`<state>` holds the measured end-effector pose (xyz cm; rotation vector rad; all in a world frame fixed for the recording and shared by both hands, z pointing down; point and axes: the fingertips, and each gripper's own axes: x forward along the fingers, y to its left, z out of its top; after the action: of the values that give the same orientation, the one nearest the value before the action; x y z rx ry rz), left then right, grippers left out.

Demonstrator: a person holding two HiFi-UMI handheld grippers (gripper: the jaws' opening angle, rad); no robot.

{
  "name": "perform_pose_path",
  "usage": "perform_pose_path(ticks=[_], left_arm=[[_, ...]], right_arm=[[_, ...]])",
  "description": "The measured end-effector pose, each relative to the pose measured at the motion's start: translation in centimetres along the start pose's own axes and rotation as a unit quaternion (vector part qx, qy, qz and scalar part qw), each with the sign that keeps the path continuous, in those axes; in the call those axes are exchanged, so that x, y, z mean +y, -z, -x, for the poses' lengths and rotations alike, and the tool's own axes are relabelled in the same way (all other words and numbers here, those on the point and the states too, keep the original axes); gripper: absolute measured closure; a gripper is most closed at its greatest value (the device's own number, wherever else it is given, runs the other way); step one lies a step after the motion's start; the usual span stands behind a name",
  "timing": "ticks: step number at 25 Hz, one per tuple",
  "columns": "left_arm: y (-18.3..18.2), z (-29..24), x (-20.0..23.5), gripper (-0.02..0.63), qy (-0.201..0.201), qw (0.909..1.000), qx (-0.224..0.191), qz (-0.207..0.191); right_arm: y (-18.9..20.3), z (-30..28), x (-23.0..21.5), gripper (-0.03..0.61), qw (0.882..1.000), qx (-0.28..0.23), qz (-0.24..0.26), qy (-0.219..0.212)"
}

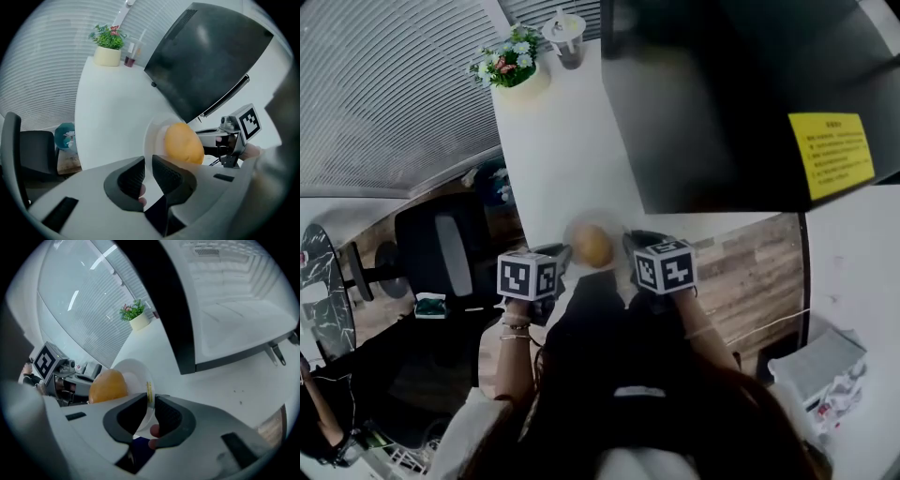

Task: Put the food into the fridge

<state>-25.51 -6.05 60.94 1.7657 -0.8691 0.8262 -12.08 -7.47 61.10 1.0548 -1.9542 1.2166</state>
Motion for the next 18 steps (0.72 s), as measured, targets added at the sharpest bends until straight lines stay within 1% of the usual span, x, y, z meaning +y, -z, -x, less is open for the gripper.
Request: perform_pose_path(ticks=[3, 9, 18], left_arm=[[0.2, -0.3, -0.6, 0.561, -0.002, 1.0000, 0.003, 0.007], [0.2, -0.3, -1.2, 0.566, -0.004, 0.9996, -0.006, 0.028], [1.1, -0.3, -2.4, 0.569, -0.007, 0.9999, 0.001, 0.014]], right_arm=[[0.3, 0.4, -0.5, 0.525, 1.000, 0.003, 0.002, -0.007], [0.7, 0.9, -1.0, 0.530, 1.000, 0.006, 0.001, -0.021], [1.3, 1.9, -1.2, 0.531, 1.000, 0.004, 0.002, -0.024]])
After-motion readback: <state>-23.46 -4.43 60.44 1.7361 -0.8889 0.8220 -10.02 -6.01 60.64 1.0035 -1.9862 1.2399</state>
